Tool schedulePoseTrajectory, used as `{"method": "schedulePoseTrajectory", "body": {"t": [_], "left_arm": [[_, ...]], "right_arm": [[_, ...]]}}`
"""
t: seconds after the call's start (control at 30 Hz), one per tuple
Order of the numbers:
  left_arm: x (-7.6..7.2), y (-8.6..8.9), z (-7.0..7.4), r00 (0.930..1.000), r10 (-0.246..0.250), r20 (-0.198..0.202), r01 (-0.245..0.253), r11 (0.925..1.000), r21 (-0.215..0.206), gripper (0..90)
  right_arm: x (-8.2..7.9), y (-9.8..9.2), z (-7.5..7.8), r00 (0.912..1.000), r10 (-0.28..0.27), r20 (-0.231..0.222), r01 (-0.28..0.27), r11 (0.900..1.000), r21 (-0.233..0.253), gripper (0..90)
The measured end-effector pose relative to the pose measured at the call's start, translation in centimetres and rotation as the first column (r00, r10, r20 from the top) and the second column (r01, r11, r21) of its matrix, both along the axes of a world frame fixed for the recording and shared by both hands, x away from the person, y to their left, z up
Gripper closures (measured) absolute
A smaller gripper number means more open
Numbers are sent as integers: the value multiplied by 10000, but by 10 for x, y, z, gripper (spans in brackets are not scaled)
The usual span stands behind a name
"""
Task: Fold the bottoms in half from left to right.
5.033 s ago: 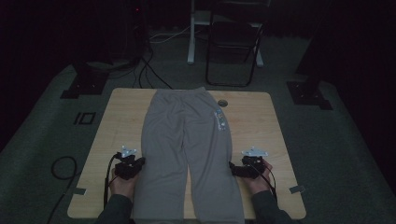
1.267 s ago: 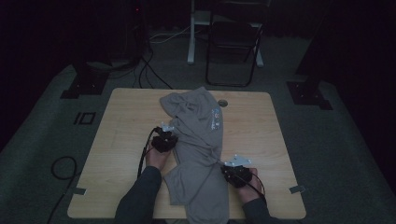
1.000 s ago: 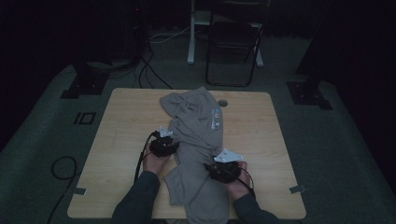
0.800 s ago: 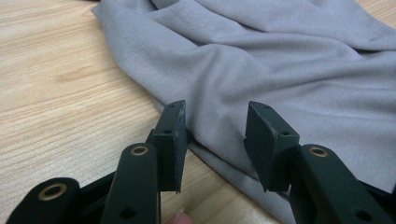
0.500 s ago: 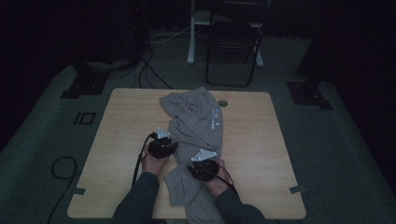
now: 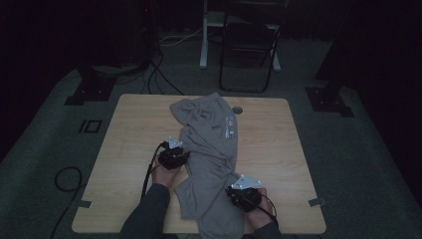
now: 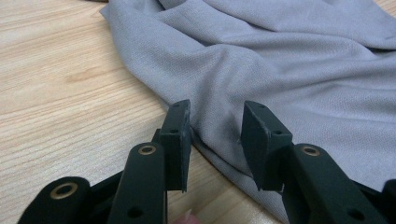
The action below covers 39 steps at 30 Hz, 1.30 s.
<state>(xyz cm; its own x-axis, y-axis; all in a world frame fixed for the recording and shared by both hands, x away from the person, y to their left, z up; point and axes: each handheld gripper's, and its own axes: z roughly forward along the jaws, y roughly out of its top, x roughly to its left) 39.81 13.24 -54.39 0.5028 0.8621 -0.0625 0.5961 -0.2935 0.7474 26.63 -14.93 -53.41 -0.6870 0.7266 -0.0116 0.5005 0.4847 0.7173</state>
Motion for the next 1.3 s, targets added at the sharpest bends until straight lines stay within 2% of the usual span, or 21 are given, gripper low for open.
{"method": "schedulePoseTrajectory", "body": {"t": [0.03, 0.07, 0.1, 0.13, 0.2, 0.33, 0.43, 0.47, 0.5, 0.53, 0.57, 0.63, 0.7, 0.77, 0.87, 0.9, 0.97, 1.07, 1.2, 1.27, 1.3], "left_arm": [[0, 0, 0, 10000, 11, -4, -11, 10000, -35, 635], [0, 0, 0, 10000, 7, -12, -7, 10000, -46, 637], [0, 0, 0, 10000, 32, -22, -32, 10000, -68, 640], [0, 1, 0, 10000, 32, -35, -32, 10000, -73, 640], [1, 1, 0, 10000, 32, -59, -33, 9999, -127, 643], [1, 1, 0, 10000, 34, -62, -35, 9999, -128, 645], [1, 1, 0, 10000, 30, -54, -31, 9999, -111, 645], [0, 1, 0, 10000, 29, -47, -30, 10000, -94, 645], [0, 1, 0, 10000, 41, -39, -41, 10000, -86, 645], [0, 1, 0, 10000, 45, -31, -45, 10000, -68, 646], [0, 1, 0, 10000, 54, -23, -54, 10000, -59, 647], [0, 1, 0, 10000, 61, -34, -61, 10000, -71, 654], [0, 1, 0, 10000, 61, -33, -62, 10000, -64, 660], [0, 1, 0, 10000, 54, -26, -54, 10000, -42, 661], [0, 0, 0, 10000, 54, -22, -54, 10000, -28, 662], [0, 0, 0, 10000, 50, -23, -50, 10000, -25, 662], [0, 1, 0, 10000, 55, -24, -55, 10000, -45, 662], [0, 0, 0, 10000, 66, -18, -66, 10000, -43, 662], [0, 0, 0, 10000, 69, -11, -69, 10000, -50, 662], [0, 0, 0, 10000, 67, -9, -67, 10000, -42, 662], [0, 0, 0, 10000, 71, -7, -71, 10000, -47, 662]], "right_arm": [[2, 2, 2, 10000, -22, -36, 23, 9996, 279, 671], [8, 14, 7, 9995, 236, 196, -247, 9977, 626, 596], [11, 23, 10, 9985, 405, 365, -428, 9969, 666, 569], [11, 23, 10, 9985, 405, 365, -428, 9969, 666, 569], [23, 43, 13, 9970, 596, 485, -628, 9958, 671, 541], [47, 79, 12, 9962, 800, 337, -823, 9939, 737, 535], [58, 96, 6, 9954, 957, 31, -957, 9931, 679, 509], [62, 102, -2, 9946, 1023, -198, -1016, 9943, 339, 567], [62, 102, -2, 9946, 1023, -198, -1016, 9943, 339, 567], [62, 103, -5, 9941, 1050, -264, -1044, 9943, 231, 644], [60, 102, -4, 9939, 1085, -206, -1081, 9939, 210, 776], [54, 96, -1, 9938, 1081, -276, -1076, 9940, 197, 889], [44, 88, 3, 9942, 1076, -54, -1076, 9942, 28, 896], [32, 76, 5, 9942, 1071, 66, -1072, 9942, 115, 897], [14, 54, 7, 9960, 888, -42, -884, 9943, 590, 893], [-1, 38, 8, 9973, 734, 11, -734, 9955, 598, 892], [-6, 31, 8, 9979, 644, -15, -642, 9961, 609, 892], [-23, 2, 8, 9997, 216, -135, -206, 9973, 712, 891], [-38, -29, 6, 9985, -272, -473, 294, 9985, 462, 884], [-42, -38, 6, 9972, -481, -569, 500, 9982, 321, 854], [-41, -42, 9, 9970, -590, -508, 618, 9965, 567, 783]]}}
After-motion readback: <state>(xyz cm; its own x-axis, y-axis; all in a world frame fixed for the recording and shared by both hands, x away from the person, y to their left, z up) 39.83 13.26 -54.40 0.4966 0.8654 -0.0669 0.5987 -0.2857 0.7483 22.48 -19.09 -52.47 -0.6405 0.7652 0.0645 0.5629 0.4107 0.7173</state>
